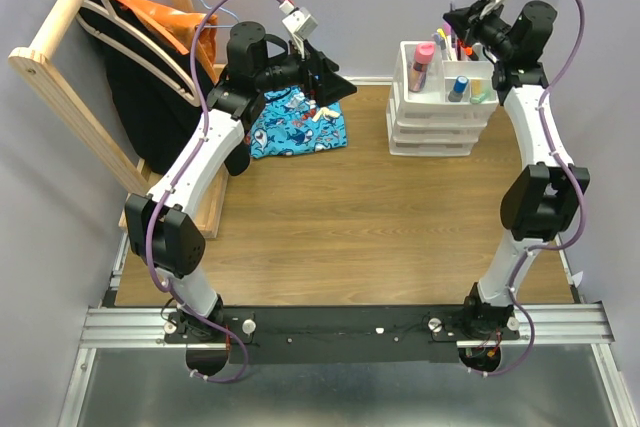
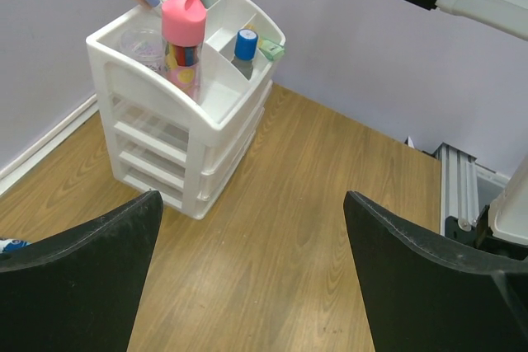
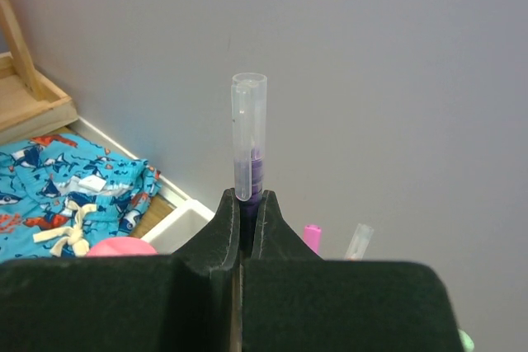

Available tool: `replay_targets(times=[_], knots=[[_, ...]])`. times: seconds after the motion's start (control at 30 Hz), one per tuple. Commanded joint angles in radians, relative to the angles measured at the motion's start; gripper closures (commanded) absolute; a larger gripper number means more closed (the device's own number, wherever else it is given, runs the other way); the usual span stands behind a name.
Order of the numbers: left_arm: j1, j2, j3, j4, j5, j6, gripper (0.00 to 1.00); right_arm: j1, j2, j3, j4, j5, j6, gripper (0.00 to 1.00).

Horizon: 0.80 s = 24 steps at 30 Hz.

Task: Sort the stationery into containers
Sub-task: Place the pen in the storage box.

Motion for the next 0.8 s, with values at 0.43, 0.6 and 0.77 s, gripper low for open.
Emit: replay_targets(times=[0.43,0.6,0.77], knots=[[0.010,0.013,0.014,0.006,-0.025,-0.001,0.01,-0.026,0.128,0.050,0.022,0.018,0.007,0.99],[0.010,0.015,0.012,0.008,-0.024,-0.004,0.01,-0.026,0.092,-0.036,0.034,0.025,-0.014,0.99],[0.010,0.012,0.003,0.008,-0.023,-0.006,0.01,-0.026,0.072,-0.071,0.022,0.050,-0.024,0.96]])
